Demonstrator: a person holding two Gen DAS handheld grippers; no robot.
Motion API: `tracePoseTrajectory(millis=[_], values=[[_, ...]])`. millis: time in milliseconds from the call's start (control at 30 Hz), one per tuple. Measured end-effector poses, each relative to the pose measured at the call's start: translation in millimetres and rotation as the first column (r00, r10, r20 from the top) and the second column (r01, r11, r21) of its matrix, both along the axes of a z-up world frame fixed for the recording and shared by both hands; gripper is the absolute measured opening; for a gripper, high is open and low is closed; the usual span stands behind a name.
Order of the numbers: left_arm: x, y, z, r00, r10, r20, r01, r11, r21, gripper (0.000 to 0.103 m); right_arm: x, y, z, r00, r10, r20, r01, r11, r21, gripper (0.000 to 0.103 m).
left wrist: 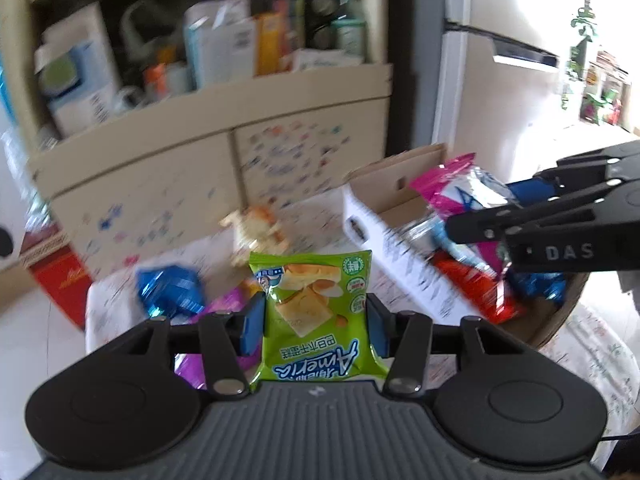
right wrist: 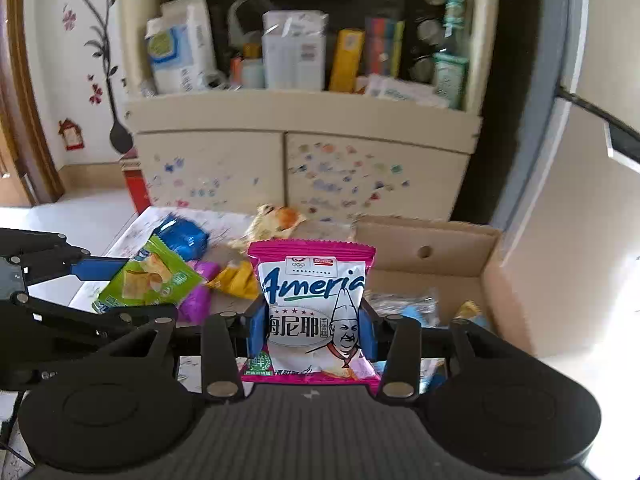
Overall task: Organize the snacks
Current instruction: 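Lift both held packets and carry them over the cardboard box, then lower both packets into the box and open both tools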
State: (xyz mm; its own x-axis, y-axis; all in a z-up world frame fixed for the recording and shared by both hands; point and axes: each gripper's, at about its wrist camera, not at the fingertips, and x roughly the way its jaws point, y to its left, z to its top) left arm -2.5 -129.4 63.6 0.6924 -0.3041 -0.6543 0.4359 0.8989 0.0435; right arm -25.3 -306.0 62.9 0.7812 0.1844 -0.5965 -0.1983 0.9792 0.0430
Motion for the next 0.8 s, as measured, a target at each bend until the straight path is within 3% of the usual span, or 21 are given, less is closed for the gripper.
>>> tracePoseTrajectory(millis=[200, 400, 667, 733, 800], values=[[7, -43, 8, 0.999, -0.040, -0.002, 0.040, 0.998, -0.047, 0.050, -2, -35, 4, 0.993, -0.120, 0.010, 0.119, 0.993, 0.018, 0.051], [15, -88, 10, 0.996, -0.089, 0.002, 0.089, 0.994, -0.061, 0.050, -2, -74, 5, 0.966, -0.259, -0.009, 0.259, 0.962, 0.084, 0.051], [27, -143, 5, 0.989, -0.149, 0.003, 0.149, 0.986, -0.069, 0.053, 7, -97, -2, 0.945, -0.323, -0.053, 0.327, 0.932, 0.158, 0.051], [30, -146, 3, 0.991, -0.131, -0.019, 0.128, 0.988, -0.084, 0.070, 11, -100, -4, 0.940, -0.333, -0.079, 0.342, 0.922, 0.184, 0.059], [31, -139, 3, 0.993, -0.114, -0.033, 0.110, 0.987, -0.120, 0.078, 11, -104, -4, 0.933, -0.349, -0.089, 0.360, 0.906, 0.221, 0.068]])
